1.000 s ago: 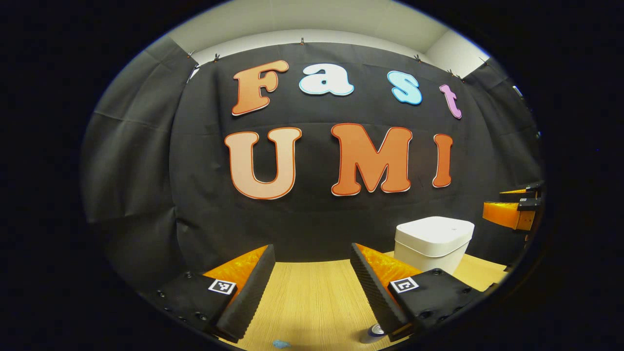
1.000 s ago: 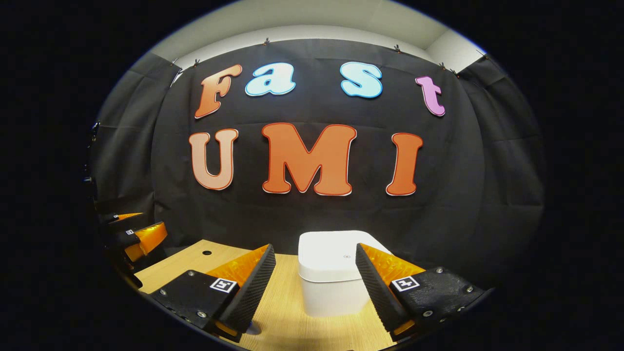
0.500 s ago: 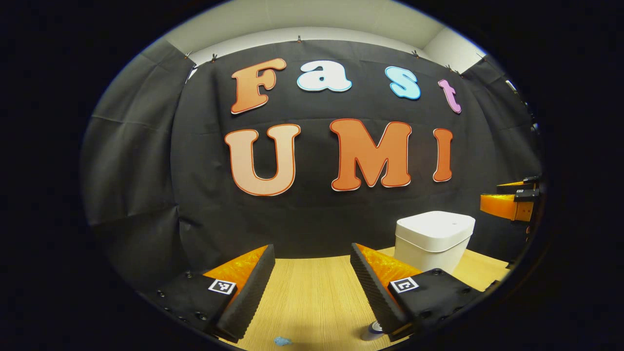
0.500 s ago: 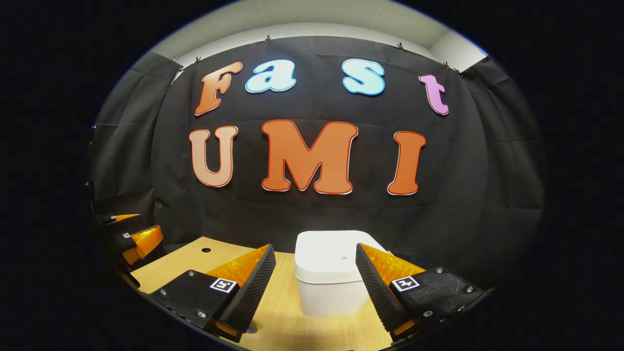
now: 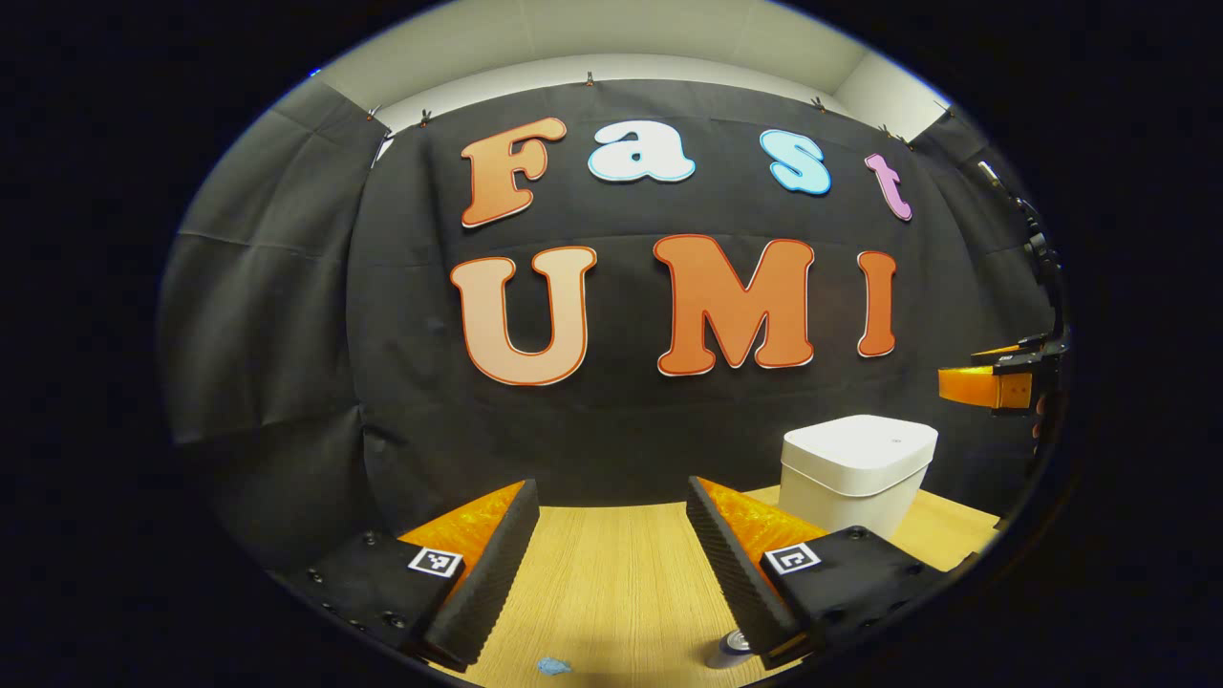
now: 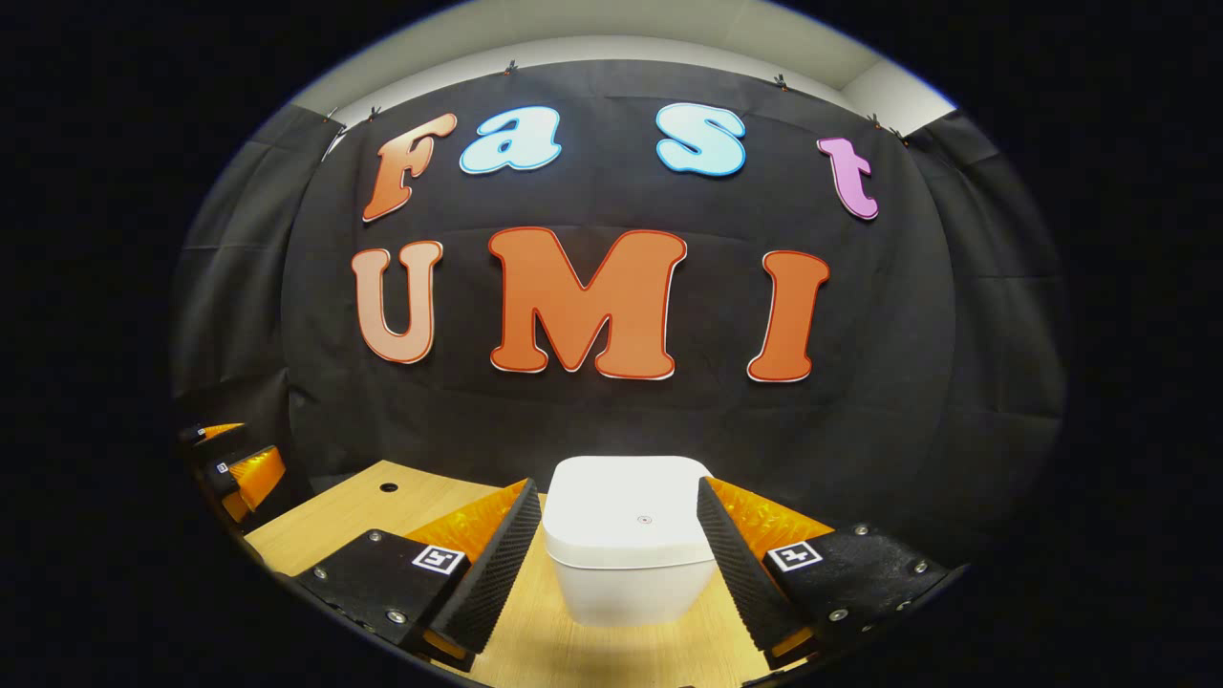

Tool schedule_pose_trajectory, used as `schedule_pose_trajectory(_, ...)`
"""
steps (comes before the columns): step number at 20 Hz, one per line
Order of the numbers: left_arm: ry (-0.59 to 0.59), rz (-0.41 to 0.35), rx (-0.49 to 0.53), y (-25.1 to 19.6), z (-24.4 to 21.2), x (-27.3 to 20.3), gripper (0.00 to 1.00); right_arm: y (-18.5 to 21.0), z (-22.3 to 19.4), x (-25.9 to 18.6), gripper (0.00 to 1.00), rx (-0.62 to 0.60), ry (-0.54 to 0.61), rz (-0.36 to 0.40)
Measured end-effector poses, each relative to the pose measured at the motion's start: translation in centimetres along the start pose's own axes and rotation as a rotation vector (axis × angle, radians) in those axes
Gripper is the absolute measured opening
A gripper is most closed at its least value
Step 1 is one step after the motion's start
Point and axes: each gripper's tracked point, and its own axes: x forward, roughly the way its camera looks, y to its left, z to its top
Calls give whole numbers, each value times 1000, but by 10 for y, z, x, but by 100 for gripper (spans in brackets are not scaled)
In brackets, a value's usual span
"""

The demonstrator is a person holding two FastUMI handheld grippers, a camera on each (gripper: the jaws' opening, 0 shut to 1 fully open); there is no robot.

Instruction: Press the lid of the desktop garbage bin to open it, pick up the crumpled paper on the desktop and throw it into the bin, then pick up the pop can on the desktop and drop it into the bin, and finally close the garbage bin lid.

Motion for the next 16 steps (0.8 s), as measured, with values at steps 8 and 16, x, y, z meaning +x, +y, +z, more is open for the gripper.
schedule_pose_trajectory(8,-9,74,11,8,3,-11,97,-3,-3,32,86,-16,53,64)
schedule_pose_trajectory(16,41,140,18,35,-15,-21,99,3,-8,67,51,-55,143,63)
